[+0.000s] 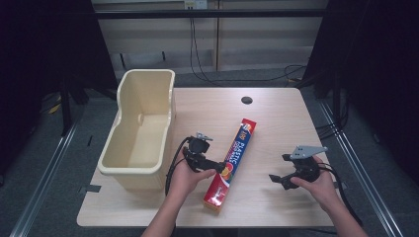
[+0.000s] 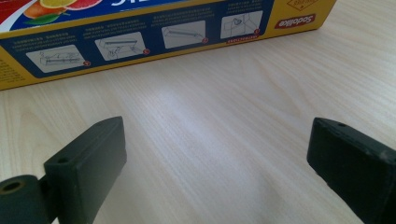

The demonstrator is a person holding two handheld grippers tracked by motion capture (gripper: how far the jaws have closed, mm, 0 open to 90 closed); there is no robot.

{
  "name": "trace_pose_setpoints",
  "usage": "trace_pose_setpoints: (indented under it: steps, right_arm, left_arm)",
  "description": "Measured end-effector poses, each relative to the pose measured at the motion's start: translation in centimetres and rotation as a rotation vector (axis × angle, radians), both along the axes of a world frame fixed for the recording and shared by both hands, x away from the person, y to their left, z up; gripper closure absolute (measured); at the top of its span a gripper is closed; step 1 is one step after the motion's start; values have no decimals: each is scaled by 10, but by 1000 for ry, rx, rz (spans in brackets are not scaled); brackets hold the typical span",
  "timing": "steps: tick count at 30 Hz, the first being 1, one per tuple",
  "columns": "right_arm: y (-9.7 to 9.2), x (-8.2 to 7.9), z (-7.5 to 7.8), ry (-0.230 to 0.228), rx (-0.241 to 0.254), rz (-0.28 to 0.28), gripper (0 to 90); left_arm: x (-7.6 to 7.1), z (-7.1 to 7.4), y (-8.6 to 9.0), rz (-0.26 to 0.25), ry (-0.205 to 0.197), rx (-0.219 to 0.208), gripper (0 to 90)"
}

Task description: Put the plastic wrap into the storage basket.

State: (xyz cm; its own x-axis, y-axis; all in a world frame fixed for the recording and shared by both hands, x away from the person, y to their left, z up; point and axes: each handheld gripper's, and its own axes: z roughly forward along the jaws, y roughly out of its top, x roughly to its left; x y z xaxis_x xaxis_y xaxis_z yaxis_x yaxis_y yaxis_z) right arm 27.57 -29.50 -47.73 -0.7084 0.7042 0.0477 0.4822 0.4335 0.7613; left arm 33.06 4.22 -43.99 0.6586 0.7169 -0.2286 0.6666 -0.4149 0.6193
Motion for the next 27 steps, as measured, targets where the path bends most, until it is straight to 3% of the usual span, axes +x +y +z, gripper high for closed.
trace_pose_setpoints:
  steps: [10,16,27]
  right_arm:
    - [2,2,1,-4,5,1,48]
    - [1,1,1,-3,-2,9,47]
    - [-8,-6,1,-1,5,-29,54]
  left_arm:
    - [13,4,-17,-31,39,-6,19]
    - [19,3,-29,-44,52,14,19]
    - [24,4,-48,-78,71,43,28]
